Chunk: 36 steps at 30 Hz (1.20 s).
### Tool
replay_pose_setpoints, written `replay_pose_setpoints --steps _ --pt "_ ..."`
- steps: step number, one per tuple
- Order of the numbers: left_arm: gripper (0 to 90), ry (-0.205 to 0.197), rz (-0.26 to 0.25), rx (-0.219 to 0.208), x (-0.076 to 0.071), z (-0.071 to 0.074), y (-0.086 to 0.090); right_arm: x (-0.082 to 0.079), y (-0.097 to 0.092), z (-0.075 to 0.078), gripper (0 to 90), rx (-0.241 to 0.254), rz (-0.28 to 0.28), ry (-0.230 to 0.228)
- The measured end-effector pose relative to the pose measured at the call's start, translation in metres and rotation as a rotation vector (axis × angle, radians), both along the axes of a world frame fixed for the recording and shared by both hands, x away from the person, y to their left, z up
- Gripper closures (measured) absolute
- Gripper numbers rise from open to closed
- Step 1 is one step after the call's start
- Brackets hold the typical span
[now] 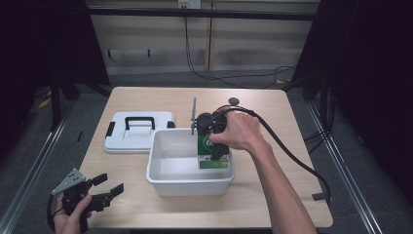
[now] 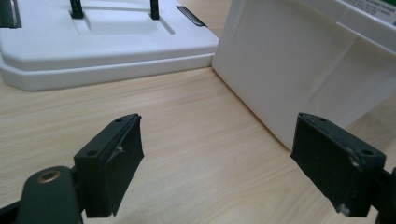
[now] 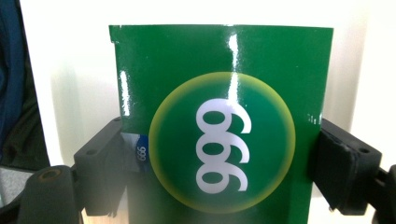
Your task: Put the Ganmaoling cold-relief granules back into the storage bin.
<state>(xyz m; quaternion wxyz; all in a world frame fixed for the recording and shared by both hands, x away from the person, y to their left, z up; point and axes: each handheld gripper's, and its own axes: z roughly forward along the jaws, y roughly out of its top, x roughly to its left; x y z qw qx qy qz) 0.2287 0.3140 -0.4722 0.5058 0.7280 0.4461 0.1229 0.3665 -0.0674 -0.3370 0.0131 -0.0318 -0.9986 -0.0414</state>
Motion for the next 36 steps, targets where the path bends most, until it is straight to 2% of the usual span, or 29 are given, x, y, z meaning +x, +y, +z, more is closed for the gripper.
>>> replay_pose_setpoints --steps 12,14,17,30,33,34,36 --pt "16.1 -0.002 0.007 -0.003 -0.001 0.000 0.001 -0.002 -0.006 -0.023 15.8 0.021 0.010 -0.004" --pt "16.1 -0.001 0.008 -0.003 -0.001 0.000 0.001 -0.002 -0.007 -0.027 15.7 0.022 -0.004 0.007" --pt "16.1 -0.005 0.004 0.003 -0.001 0.000 0.001 0.000 -0.008 -0.033 15.6 0.032 -0.007 -0.001" --pt "16.1 -0.005 0.004 -0.002 -0.001 0.000 0.000 0.000 -0.005 -0.054 15.4 0.005 0.005 -0.007" --pt "16.1 -0.005 0.003 -0.001 -0.001 0.000 0.000 -0.003 -0.003 -0.055 15.2 -0.014 0.016 -0.017" --pt "16.1 -0.004 0.004 -0.002 0.000 0.000 0.001 -0.002 -0.003 -0.056 15.2 -0.008 0.017 -0.015" --pt "16.1 -0.004 0.004 -0.003 -0.001 0.000 0.001 -0.002 -0.002 -0.058 15.2 -0.028 0.007 -0.008"
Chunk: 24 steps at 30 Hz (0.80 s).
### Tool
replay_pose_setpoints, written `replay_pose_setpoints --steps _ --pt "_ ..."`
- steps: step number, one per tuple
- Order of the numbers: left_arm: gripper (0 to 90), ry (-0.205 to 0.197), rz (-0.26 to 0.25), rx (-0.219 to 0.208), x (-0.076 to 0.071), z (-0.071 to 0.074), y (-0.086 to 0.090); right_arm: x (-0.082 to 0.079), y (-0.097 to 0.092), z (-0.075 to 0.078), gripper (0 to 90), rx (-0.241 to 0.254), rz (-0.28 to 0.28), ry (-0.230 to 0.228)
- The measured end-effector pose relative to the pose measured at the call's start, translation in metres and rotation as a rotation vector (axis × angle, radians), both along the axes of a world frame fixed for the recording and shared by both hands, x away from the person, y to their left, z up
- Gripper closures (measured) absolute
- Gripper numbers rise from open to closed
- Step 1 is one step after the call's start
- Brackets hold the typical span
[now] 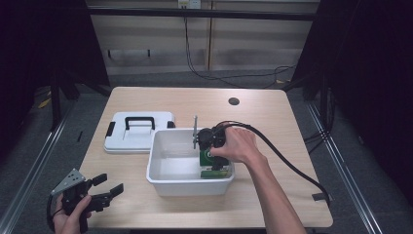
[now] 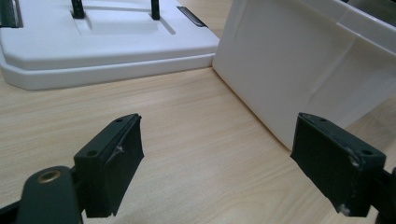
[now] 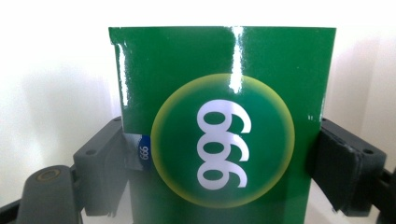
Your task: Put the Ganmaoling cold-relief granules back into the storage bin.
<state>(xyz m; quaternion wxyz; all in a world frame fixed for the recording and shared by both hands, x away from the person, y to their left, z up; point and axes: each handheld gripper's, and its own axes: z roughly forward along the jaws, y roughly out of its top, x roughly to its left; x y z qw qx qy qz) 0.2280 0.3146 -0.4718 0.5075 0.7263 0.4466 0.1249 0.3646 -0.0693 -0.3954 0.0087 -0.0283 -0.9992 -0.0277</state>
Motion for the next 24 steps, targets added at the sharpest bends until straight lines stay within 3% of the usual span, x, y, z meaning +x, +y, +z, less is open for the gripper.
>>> replay_pose_setpoints --steps 13,24 --pt "16.1 -0.001 -0.004 -0.002 0.000 0.000 0.000 0.006 0.006 -0.018 14.6 -0.039 -0.017 0.016" --pt "16.1 -0.005 -0.003 0.003 0.000 0.001 0.000 0.007 0.004 -0.016 13.5 -0.056 -0.041 0.022"
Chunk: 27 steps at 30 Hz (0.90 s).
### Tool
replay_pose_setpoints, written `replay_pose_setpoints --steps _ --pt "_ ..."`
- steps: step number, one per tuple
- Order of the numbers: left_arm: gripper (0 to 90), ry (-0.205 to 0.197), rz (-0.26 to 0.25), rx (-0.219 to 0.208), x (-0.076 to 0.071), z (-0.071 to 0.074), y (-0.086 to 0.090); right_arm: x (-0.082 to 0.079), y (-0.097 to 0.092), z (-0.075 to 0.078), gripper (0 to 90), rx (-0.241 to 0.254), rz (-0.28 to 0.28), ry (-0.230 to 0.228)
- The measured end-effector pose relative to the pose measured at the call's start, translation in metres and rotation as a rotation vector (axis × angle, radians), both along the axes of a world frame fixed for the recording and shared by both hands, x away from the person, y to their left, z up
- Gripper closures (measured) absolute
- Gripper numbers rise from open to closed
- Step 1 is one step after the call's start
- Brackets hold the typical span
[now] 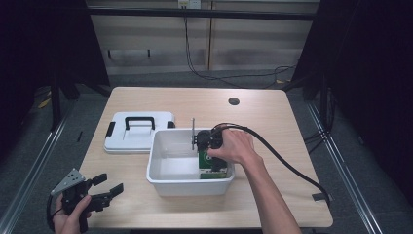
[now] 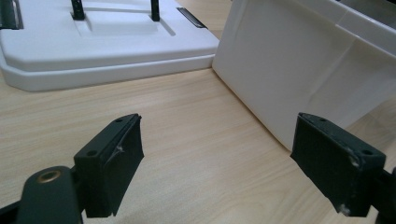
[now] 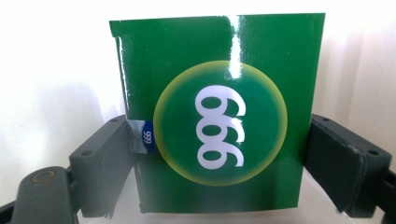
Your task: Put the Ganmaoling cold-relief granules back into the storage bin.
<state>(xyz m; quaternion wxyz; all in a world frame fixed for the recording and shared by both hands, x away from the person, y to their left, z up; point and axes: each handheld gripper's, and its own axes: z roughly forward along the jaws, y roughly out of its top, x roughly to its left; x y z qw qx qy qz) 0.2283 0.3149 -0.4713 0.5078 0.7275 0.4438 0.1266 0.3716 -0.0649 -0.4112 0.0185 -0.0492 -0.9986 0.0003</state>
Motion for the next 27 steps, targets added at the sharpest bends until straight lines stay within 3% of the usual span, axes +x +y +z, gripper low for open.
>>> replay_pose_setpoints --steps 3,7,19,27 --pt "16.1 0.006 0.001 -0.007 0.000 0.000 -0.001 0.000 0.000 0.001 13.4 -0.005 -0.007 -0.012" --pt "16.1 0.006 0.002 -0.006 0.001 0.000 -0.001 0.000 -0.004 0.002 13.1 0.015 -0.019 -0.001" --pt "16.1 0.005 0.005 -0.006 0.001 0.000 -0.002 -0.005 -0.013 0.008 12.3 0.067 -0.009 -0.032" --pt "16.1 0.005 0.000 -0.004 0.001 0.000 -0.001 -0.008 -0.027 0.020 12.2 0.179 -0.045 -0.076"
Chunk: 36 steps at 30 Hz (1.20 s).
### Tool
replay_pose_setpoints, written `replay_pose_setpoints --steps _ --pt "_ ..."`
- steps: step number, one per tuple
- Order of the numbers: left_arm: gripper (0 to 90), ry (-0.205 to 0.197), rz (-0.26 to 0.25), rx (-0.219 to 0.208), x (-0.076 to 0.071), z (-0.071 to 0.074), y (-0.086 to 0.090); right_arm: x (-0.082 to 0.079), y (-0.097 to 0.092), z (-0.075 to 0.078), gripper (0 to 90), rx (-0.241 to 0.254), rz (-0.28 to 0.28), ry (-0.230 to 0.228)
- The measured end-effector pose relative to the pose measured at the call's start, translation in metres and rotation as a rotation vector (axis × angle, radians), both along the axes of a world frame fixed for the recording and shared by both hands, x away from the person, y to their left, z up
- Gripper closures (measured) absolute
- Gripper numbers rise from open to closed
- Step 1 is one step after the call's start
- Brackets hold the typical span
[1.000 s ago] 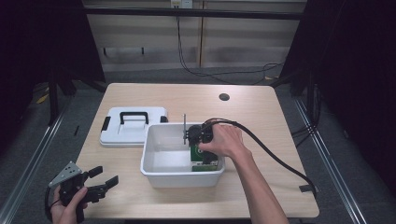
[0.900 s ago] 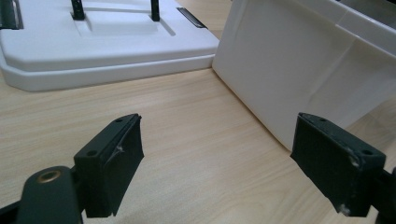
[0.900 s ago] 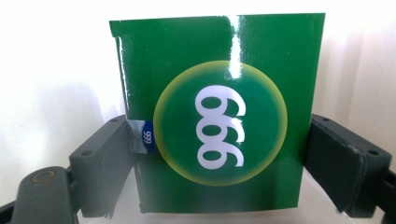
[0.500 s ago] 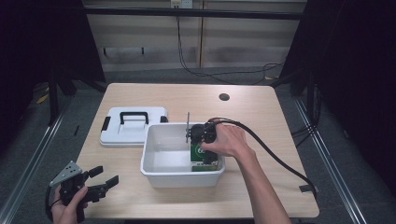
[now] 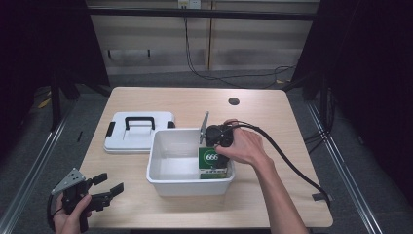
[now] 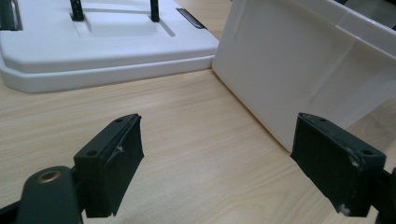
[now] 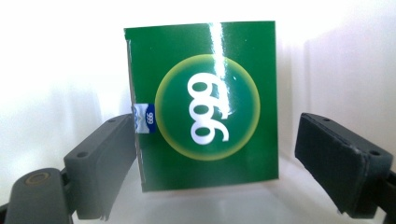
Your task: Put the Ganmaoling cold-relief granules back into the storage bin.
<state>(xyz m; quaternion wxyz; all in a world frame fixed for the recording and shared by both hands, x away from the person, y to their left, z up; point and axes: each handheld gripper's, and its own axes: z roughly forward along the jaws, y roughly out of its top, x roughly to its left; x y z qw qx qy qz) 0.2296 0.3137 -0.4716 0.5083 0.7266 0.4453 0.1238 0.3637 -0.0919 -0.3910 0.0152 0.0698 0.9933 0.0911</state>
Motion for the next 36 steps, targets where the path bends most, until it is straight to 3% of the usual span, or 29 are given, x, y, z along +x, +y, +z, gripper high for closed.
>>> replay_pose_setpoints --steps 6,8,14,15,18,23,25,30,31,36 --pt "16.1 -0.002 0.001 -0.001 -0.001 0.000 0.000 -0.001 -0.007 0.011 12.4 0.044 0.000 -0.020" --pt "16.1 -0.005 0.004 0.000 -0.001 0.001 0.001 -0.002 -0.011 0.015 12.5 0.086 -0.022 -0.027" --pt "16.1 -0.005 0.003 0.006 -0.001 0.000 0.001 -0.004 -0.021 0.020 13.3 0.142 -0.065 -0.074" --pt "16.1 -0.001 0.005 0.001 -0.002 0.001 0.001 -0.005 -0.026 0.022 13.2 0.174 -0.079 -0.081" --pt "16.1 -0.001 0.007 0.002 -0.002 0.001 0.001 -0.009 -0.029 0.025 13.3 0.204 -0.084 -0.078" --pt "16.1 -0.007 0.004 0.008 -0.002 0.001 0.000 -0.013 -0.037 0.034 13.4 0.237 -0.122 -0.111" --pt "16.1 -0.001 0.010 0.004 -0.002 0.000 0.001 -0.016 -0.046 0.039 13.5 0.294 -0.154 -0.115" --pt "16.1 -0.001 0.010 0.008 -0.001 0.000 0.000 -0.018 -0.057 0.038 13.6 0.363 -0.196 -0.127" --pt "16.1 0.002 0.015 -0.005 -0.001 0.000 -0.001 -0.020 -0.064 0.037 13.6 0.408 -0.217 -0.141" --pt "16.1 0.003 0.017 0.002 -0.001 0.000 0.001 -0.026 -0.079 0.038 13.7 0.461 -0.257 -0.142"
